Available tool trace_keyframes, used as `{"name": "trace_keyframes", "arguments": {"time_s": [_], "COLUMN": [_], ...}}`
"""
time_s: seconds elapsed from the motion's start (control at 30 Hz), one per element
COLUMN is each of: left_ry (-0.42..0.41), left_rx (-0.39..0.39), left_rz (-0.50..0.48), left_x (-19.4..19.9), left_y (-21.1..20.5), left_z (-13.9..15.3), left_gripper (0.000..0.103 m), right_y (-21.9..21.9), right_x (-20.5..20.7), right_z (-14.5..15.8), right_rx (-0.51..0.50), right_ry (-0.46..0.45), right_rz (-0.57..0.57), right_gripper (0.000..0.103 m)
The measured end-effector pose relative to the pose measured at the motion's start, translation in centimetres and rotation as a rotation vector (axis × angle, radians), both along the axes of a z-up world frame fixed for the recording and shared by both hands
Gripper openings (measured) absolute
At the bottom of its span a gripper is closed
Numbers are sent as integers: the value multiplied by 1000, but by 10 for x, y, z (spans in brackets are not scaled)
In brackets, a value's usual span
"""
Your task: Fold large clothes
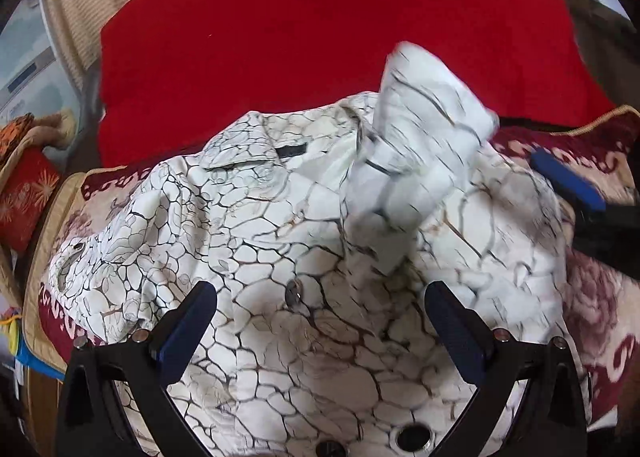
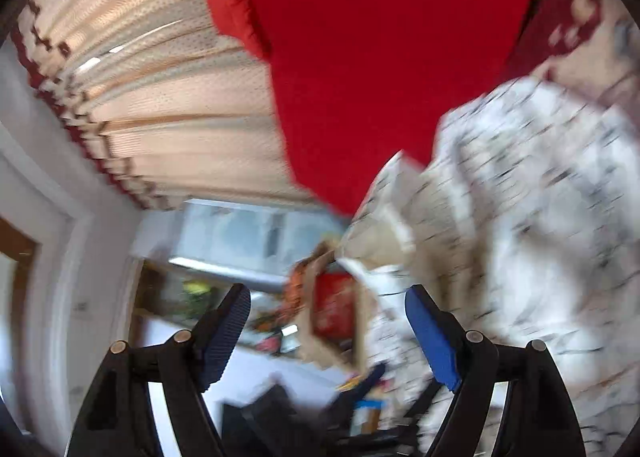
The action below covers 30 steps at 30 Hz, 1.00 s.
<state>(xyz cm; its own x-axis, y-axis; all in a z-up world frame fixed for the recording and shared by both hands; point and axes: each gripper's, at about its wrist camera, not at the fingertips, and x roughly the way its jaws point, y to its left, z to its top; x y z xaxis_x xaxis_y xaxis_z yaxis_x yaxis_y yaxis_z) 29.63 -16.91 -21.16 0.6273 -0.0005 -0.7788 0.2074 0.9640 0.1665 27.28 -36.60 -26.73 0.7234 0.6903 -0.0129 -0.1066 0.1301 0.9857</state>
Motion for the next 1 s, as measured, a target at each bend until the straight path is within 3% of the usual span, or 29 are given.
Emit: {"name": "trace_keyframes", "arguments": {"time_s": [0.17,0.33,0.47,0.53,0.6,0.67,0.83,1.0], "left_ry": [36,52,76,91,126,163,128,173], "left_rx": [-63,-59,-30,-76,-137,-198,-269,-276], "left_rz": [44,50,55,68,60,61,86,81], "left_x": [25,45,62,69,72,74,56,23], "left_y": [-10,-31,-39,-29,-17,-2,44,86], "left_z": [-4,-3,-10,-13,-15,-16,-2,-4], "left_gripper": [103,103,103,90,35,16,13,14], "right_y": [-5,-37,-40,-43,-43,-42,-28,3], "right_x": [-1,-12,-6,-7,-6,1,1,9], "right_z": [-16,-16,-33,-40,-39,-36,-27,-16], "right_rx": [26,-3,17,8,-3,-15,-77,-163], "right_ry": [91,189,264,277,278,274,243,201], "right_rz": [-57,-164,-153,-152,-147,-142,-107,-22], "right_gripper": [83,81,80,80,80,80,79,79]}}
